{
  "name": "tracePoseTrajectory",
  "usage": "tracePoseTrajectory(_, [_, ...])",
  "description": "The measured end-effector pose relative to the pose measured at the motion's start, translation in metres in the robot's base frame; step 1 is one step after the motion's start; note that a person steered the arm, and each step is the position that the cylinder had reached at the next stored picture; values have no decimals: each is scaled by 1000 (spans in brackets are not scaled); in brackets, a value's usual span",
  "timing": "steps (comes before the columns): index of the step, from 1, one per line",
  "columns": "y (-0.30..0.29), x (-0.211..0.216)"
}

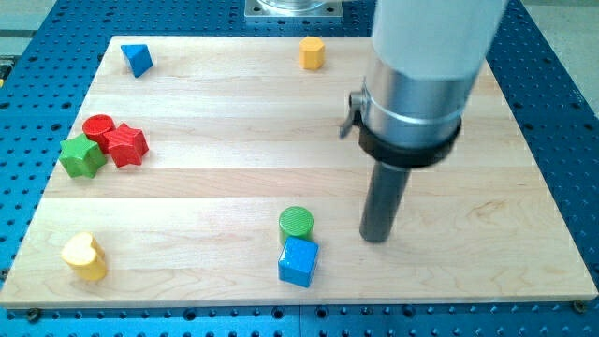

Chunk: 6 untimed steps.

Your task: Push green circle into red star

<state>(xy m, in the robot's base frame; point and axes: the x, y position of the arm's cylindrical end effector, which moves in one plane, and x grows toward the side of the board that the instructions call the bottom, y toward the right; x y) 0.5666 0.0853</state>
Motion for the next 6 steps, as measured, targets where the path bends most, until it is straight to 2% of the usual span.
tracePoseTrajectory(2, [-143,-14])
tracePoseTrajectory(3, [-216,-35])
tracePoseTrajectory(4, [-239,-53])
tracePoseTrajectory(5, [-209,-52])
tracePoseTrajectory(6, [-240,-88])
